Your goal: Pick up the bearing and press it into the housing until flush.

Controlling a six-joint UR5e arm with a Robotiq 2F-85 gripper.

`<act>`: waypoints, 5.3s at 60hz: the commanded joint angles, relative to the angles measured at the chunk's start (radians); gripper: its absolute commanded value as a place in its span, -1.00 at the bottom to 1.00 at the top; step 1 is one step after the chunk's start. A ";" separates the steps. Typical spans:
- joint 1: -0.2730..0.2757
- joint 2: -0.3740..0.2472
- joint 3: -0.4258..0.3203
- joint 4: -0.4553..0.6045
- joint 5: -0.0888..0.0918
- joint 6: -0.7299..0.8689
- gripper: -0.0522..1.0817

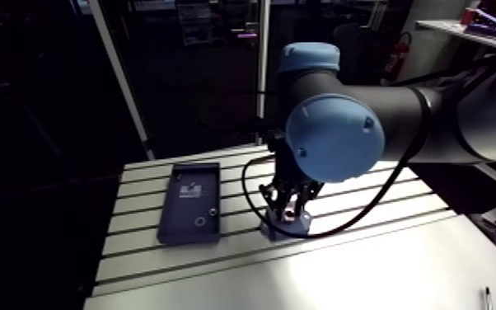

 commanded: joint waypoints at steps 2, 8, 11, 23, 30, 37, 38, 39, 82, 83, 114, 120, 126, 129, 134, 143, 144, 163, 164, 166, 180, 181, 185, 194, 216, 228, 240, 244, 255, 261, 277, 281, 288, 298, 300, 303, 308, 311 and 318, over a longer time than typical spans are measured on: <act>-0.002 0.000 0.000 0.000 0.000 -0.001 0.18; -0.002 0.000 0.000 0.000 0.000 -0.001 0.18; -0.002 0.000 0.000 0.000 0.001 -0.001 0.19; -0.002 0.000 0.000 0.000 0.002 -0.001 0.19; -0.001 0.000 0.000 0.000 0.003 -0.001 0.19; -0.001 0.000 0.000 0.000 0.003 -0.001 0.19; -0.001 0.000 0.000 0.000 0.003 -0.001 0.19; -0.001 0.000 0.000 0.000 0.003 -0.001 0.19; 0.002 0.000 0.000 0.002 0.005 0.000 0.19; 0.002 0.000 0.001 0.002 0.005 0.000 0.19; 0.001 0.000 0.002 0.002 0.003 0.000 0.19; 0.001 0.000 0.002 0.001 0.003 0.000 0.19; 0.001 0.000 0.002 0.000 0.003 0.002 0.19; 0.001 0.000 0.002 0.000 0.003 0.002 0.19; 0.001 0.000 0.000 0.000 0.003 0.002 0.19; 0.001 0.001 0.000 0.000 0.003 0.002 0.19; 0.001 0.001 0.000 0.000 0.003 0.002 0.19; 0.002 0.009 -0.001 0.000 0.003 0.002 0.19; 0.002 0.009 -0.001 0.000 0.003 0.002 0.19; 0.002 0.009 -0.001 0.000 0.003 0.002 0.19; 0.002 0.009 -0.003 0.000 0.003 0.002 0.19; 0.002 0.010 -0.003 0.000 0.003 0.003 0.19; 0.002 0.011 -0.003 0.000 0.003 0.002 0.19; 0.002 0.011 -0.003 0.000 0.003 0.002 0.19; 0.002 0.011 -0.003 0.000 0.003 0.002 0.18; 0.001 0.009 -0.003 0.000 0.003 0.002 0.18; 0.001 0.009 -0.001 0.000 0.004 0.003 -0.78; 0.001 0.009 -0.001 0.000 0.005 0.002 -0.90; 0.001 0.006 -0.001 0.001 0.004 0.002 -0.90; 0.001 -0.004 -0.003 0.002 0.009 0.002 -0.90; 0.004 -0.051 -0.021 0.037 0.008 0.005 -0.89; 0.004 -0.061 -0.027 0.050 0.008 0.008 -0.88; 0.005 -0.069 -0.035 0.065 0.006 0.011 -0.56; 0.003 -0.068 -0.032 0.080 0.009 0.011 0.39; 0.002 -0.068 -0.031 0.078 0.008 0.011 0.46; 0.002 -0.068 -0.025 0.076 0.006 0.011 0.57; 0.001 -0.065 -0.024 0.068 0.013 0.014 0.63; 0.001 -0.063 -0.024 0.066 0.019 0.013 0.64; -0.001 -0.054 -0.026 0.060 0.022 0.012 0.67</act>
